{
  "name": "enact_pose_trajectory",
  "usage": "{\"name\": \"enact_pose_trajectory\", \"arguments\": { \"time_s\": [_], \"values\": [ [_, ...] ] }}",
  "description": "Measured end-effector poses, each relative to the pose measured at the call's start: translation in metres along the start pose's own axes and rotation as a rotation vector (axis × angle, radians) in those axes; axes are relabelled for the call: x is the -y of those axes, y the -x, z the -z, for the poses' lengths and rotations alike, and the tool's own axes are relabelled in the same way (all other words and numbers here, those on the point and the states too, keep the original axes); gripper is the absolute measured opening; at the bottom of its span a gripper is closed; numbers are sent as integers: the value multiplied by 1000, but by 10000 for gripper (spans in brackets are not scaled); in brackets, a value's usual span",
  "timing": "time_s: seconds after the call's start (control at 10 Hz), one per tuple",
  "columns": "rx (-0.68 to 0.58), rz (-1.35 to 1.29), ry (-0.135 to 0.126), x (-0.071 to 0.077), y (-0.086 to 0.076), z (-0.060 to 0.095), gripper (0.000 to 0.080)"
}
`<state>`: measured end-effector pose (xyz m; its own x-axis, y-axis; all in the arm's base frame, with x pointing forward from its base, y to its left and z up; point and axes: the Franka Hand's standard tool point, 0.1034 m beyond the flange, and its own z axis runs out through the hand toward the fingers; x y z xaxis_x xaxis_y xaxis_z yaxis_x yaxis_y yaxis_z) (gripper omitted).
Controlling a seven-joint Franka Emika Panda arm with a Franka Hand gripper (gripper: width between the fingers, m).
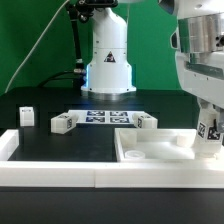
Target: Assemble one leg
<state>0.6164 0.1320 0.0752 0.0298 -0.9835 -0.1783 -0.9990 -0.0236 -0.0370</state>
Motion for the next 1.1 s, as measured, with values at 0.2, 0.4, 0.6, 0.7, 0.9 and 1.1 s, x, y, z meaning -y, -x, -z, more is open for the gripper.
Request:
{"name": "enact_pose_trajectory", "arguments": {
  "time_s": [0.2, 0.4, 0.6, 0.7, 0.9, 1.1],
  "values": [
    [0, 95, 0, 0, 0, 0, 504],
    [-2, 232, 6, 0, -7, 1, 618],
    [2, 490, 19, -1, -11, 2, 640],
    [7, 603, 31, -1, -13, 3, 648],
    [9, 823, 30, -2, -14, 3, 649],
    [9, 1045, 32, -2, -15, 3, 649]
  ]
}}
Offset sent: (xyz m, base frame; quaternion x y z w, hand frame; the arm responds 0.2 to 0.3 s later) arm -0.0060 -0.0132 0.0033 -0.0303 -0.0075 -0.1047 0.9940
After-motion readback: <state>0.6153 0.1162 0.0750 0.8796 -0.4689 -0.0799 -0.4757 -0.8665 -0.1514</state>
